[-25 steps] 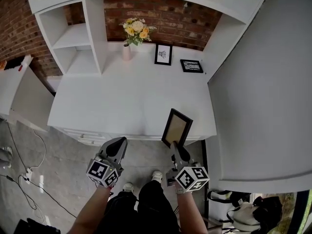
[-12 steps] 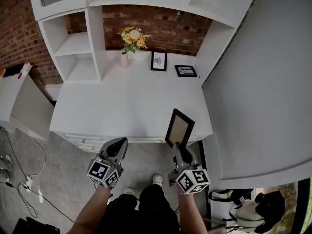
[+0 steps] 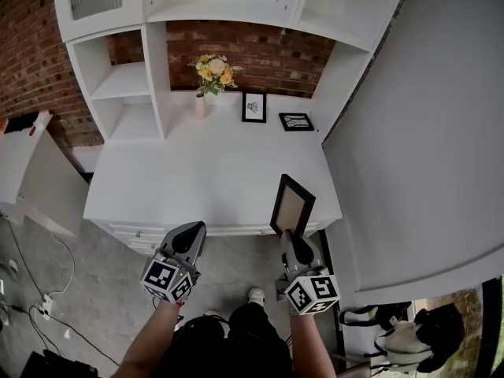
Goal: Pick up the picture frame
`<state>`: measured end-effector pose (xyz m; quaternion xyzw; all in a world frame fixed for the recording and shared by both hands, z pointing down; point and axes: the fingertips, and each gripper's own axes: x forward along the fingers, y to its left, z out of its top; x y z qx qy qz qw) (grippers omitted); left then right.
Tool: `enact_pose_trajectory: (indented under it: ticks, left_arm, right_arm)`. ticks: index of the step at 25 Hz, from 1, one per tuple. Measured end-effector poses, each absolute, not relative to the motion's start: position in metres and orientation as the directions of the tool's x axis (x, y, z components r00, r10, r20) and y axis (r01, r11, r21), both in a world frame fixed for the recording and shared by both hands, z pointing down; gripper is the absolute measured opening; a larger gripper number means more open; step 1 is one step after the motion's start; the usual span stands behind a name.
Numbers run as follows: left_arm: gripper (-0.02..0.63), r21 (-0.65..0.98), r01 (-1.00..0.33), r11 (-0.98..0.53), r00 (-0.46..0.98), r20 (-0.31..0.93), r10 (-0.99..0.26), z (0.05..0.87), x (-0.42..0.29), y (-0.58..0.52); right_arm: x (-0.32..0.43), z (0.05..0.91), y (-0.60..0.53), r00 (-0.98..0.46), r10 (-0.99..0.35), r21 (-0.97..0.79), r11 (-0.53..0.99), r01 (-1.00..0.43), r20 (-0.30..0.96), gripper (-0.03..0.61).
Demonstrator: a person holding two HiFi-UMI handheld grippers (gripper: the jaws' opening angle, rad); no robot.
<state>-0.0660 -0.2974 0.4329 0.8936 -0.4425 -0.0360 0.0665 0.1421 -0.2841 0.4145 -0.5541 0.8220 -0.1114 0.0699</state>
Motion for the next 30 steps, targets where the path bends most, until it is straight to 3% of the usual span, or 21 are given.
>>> enact_pose_trajectory:
  ticks: [30]
  left_arm:
    - [0.003,0.114,-0.786,-0.607,0.604,-0.063,-0.794,0.403,-0.105,-0.267]
  right_arm:
    - [0.134,0.378,-0.254,-0.296,-0.953,-0.171,0.303,-0.938,-0.061,0.04]
